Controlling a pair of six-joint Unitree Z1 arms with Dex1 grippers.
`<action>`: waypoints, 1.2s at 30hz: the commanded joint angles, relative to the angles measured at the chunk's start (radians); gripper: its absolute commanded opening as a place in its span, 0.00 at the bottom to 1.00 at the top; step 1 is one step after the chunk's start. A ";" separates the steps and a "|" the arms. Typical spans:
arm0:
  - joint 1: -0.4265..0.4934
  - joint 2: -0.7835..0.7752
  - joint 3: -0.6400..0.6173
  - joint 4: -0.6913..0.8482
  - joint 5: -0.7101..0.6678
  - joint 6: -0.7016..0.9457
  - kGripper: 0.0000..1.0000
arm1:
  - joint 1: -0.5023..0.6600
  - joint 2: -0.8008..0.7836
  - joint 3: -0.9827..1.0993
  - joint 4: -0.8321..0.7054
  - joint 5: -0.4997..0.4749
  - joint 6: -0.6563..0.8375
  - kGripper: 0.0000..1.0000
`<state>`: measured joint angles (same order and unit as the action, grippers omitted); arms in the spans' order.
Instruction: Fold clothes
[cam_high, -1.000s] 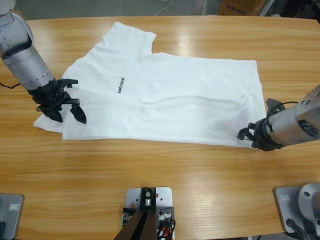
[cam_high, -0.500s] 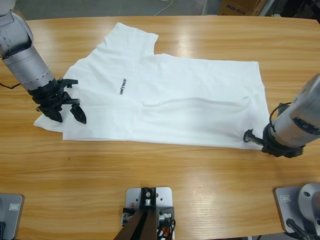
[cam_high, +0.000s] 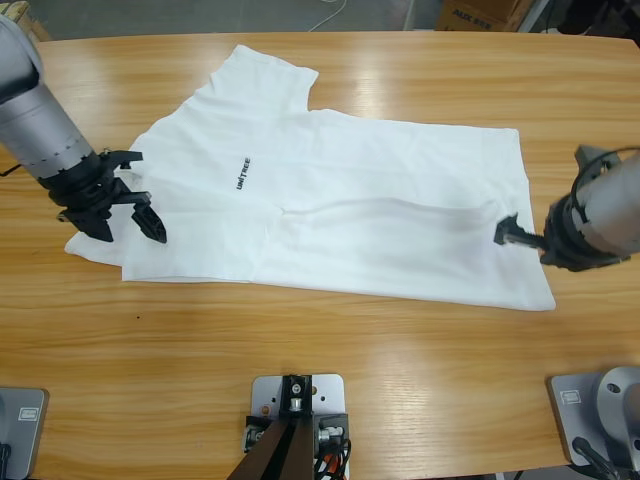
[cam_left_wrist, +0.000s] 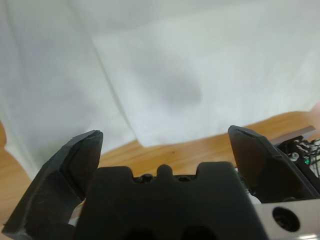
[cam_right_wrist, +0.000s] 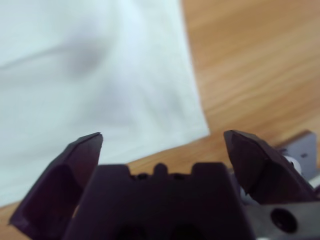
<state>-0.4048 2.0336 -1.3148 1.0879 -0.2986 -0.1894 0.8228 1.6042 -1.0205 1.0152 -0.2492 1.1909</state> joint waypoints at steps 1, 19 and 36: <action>-0.048 -0.122 0.062 -0.056 0.138 -0.085 1.00 | 0.061 -0.019 -0.004 -0.154 -0.019 -0.127 1.00; -0.166 0.020 0.077 -0.248 0.283 -0.105 1.00 | 0.068 0.217 0.204 -0.550 0.064 -0.221 1.00; -0.258 -0.094 0.391 -0.366 0.223 -0.286 1.00 | 0.133 0.151 0.315 -0.557 0.122 -0.125 1.00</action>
<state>-0.5733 1.9238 -1.0666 0.7273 -0.0443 -0.3560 0.8874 1.7477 -0.7776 0.4544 -0.1665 1.0087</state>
